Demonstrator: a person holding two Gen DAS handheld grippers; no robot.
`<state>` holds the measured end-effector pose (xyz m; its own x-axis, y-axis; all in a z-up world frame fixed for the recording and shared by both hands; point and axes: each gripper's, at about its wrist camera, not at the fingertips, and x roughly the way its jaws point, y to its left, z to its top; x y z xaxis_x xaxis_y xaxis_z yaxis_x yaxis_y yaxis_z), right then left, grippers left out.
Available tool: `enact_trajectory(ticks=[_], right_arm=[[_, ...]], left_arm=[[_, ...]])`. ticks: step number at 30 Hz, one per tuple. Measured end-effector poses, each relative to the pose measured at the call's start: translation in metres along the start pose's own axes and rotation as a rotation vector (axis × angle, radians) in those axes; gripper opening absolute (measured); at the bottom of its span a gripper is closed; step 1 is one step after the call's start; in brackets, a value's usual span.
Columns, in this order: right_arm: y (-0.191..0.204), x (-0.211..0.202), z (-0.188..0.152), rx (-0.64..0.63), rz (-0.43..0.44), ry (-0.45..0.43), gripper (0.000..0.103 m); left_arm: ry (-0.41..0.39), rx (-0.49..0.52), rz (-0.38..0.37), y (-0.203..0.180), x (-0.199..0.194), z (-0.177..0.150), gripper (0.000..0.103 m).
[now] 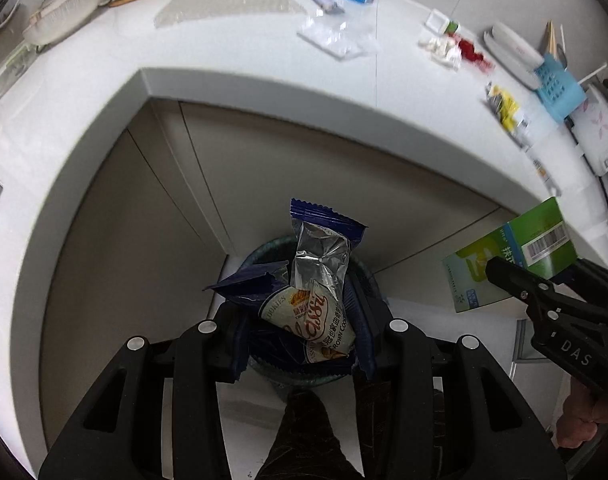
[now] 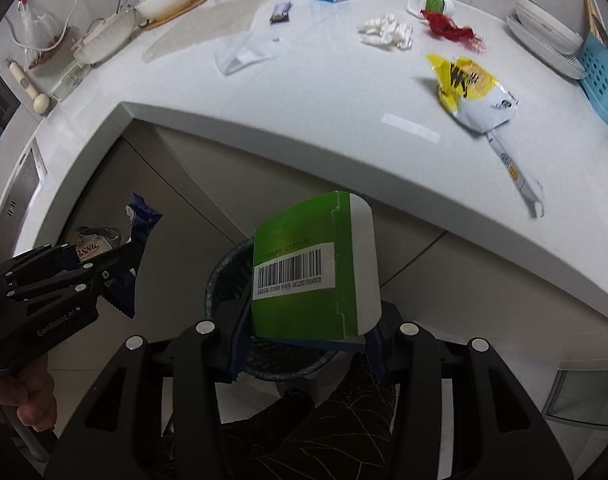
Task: Collect trash
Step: 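Carry the wrapper and green carton down over the mesh wastebasket with both tools, then open the left tool to drop the wrapper while the right tool drops the carton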
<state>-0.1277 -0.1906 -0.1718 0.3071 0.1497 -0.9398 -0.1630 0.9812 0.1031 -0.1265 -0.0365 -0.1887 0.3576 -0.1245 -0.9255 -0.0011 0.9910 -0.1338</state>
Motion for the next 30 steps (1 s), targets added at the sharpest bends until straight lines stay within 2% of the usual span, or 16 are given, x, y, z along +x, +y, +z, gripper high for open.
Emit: enact_trajectory(ticks=[10, 30], right_arm=[[-0.013, 0.02, -0.012, 0.027, -0.03, 0.041, 0.044], [-0.03, 0.025, -0.021, 0.044, -0.087, 0.06, 0.044]], left_arm=[[0.093, 0.056, -0.001, -0.017, 0.046, -0.02, 0.041], [0.151, 0.103, -0.01, -0.034, 0.105, -0.026, 0.041]])
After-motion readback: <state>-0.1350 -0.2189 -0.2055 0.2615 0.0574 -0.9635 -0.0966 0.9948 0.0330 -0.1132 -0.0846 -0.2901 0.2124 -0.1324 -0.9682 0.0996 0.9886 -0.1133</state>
